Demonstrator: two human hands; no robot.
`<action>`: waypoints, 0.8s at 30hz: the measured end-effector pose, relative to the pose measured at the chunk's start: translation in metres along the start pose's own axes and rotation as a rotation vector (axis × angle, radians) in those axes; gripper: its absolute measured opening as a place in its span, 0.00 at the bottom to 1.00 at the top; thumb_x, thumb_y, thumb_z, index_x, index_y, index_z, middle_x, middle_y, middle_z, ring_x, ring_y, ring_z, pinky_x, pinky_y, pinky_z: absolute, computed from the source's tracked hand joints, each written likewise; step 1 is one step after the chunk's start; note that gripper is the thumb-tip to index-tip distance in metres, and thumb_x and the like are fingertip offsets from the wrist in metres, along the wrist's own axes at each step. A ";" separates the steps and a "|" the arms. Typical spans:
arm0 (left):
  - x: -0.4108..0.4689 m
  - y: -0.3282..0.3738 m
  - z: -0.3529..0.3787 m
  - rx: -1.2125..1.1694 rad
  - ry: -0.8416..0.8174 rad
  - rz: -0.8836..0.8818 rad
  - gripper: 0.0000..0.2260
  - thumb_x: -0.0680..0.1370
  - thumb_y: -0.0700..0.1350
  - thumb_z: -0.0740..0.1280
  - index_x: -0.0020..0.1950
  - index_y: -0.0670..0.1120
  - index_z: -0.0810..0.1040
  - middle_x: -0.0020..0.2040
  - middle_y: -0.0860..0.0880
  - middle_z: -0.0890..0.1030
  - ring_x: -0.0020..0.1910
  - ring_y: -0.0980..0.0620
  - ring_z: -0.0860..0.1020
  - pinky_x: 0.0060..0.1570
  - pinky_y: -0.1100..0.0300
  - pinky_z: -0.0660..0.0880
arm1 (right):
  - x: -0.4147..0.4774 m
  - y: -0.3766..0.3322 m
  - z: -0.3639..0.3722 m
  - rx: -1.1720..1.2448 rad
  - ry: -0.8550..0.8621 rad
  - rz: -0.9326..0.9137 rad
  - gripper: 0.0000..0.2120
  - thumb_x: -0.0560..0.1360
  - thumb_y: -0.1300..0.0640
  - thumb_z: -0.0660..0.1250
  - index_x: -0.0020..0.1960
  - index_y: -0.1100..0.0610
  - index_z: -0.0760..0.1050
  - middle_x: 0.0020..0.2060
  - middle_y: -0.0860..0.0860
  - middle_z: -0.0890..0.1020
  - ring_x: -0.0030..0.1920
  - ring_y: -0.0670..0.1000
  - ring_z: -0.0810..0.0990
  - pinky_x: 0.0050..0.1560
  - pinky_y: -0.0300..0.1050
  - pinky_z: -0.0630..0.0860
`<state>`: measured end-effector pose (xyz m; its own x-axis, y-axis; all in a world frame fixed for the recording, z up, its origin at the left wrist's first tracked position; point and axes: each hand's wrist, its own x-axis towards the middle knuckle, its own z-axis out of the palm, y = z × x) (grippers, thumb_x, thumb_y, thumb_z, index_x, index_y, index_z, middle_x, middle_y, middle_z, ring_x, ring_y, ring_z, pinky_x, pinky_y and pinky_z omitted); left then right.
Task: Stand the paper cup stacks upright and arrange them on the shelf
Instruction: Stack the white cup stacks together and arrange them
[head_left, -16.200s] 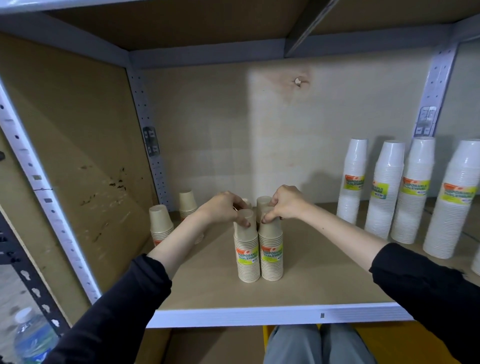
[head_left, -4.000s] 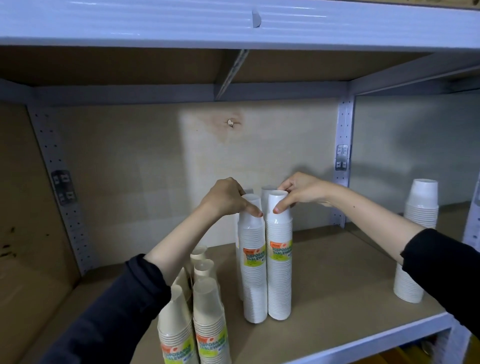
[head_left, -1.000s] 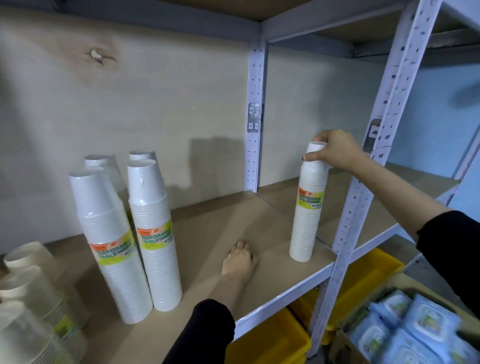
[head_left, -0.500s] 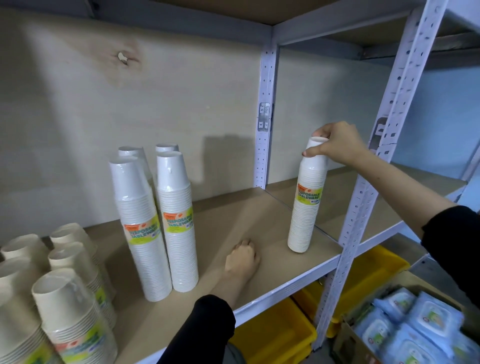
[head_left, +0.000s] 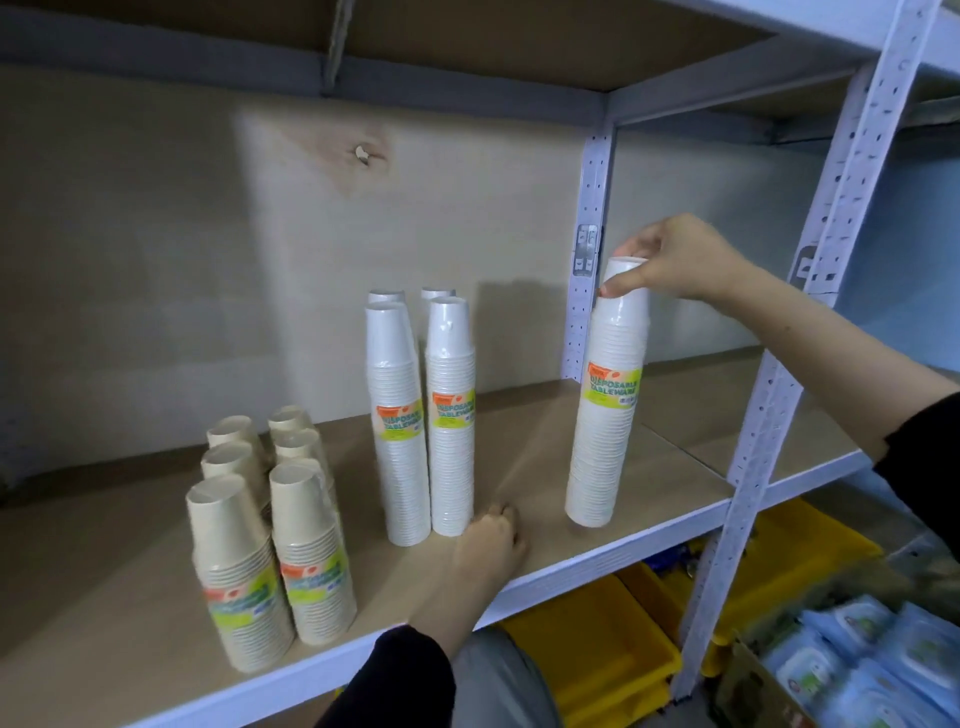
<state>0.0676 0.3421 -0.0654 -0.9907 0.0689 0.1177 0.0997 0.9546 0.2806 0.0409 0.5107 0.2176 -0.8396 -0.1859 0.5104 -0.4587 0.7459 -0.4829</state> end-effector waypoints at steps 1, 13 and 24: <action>-0.006 -0.004 -0.001 0.012 0.009 -0.006 0.15 0.81 0.45 0.54 0.61 0.38 0.71 0.62 0.41 0.74 0.57 0.43 0.76 0.53 0.52 0.70 | -0.002 -0.005 0.002 0.019 -0.018 -0.003 0.19 0.63 0.59 0.77 0.52 0.64 0.80 0.52 0.60 0.82 0.48 0.54 0.78 0.49 0.42 0.69; -0.073 -0.038 -0.013 -0.048 0.089 -0.070 0.14 0.80 0.47 0.55 0.56 0.40 0.74 0.60 0.44 0.75 0.55 0.44 0.76 0.53 0.51 0.73 | -0.013 -0.065 0.049 0.139 -0.216 -0.122 0.21 0.62 0.57 0.78 0.53 0.61 0.80 0.44 0.54 0.80 0.48 0.50 0.78 0.54 0.43 0.74; -0.091 -0.050 -0.026 -0.014 0.006 -0.250 0.15 0.81 0.44 0.53 0.64 0.39 0.70 0.68 0.43 0.69 0.63 0.42 0.72 0.60 0.49 0.69 | -0.013 -0.082 0.081 0.265 -0.378 -0.223 0.22 0.64 0.63 0.76 0.58 0.61 0.78 0.46 0.53 0.79 0.50 0.47 0.75 0.44 0.30 0.70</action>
<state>0.1554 0.2810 -0.0651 -0.9842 -0.1707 0.0482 -0.1472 0.9378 0.3146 0.0656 0.4001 0.1931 -0.7368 -0.5770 0.3524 -0.6558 0.4829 -0.5803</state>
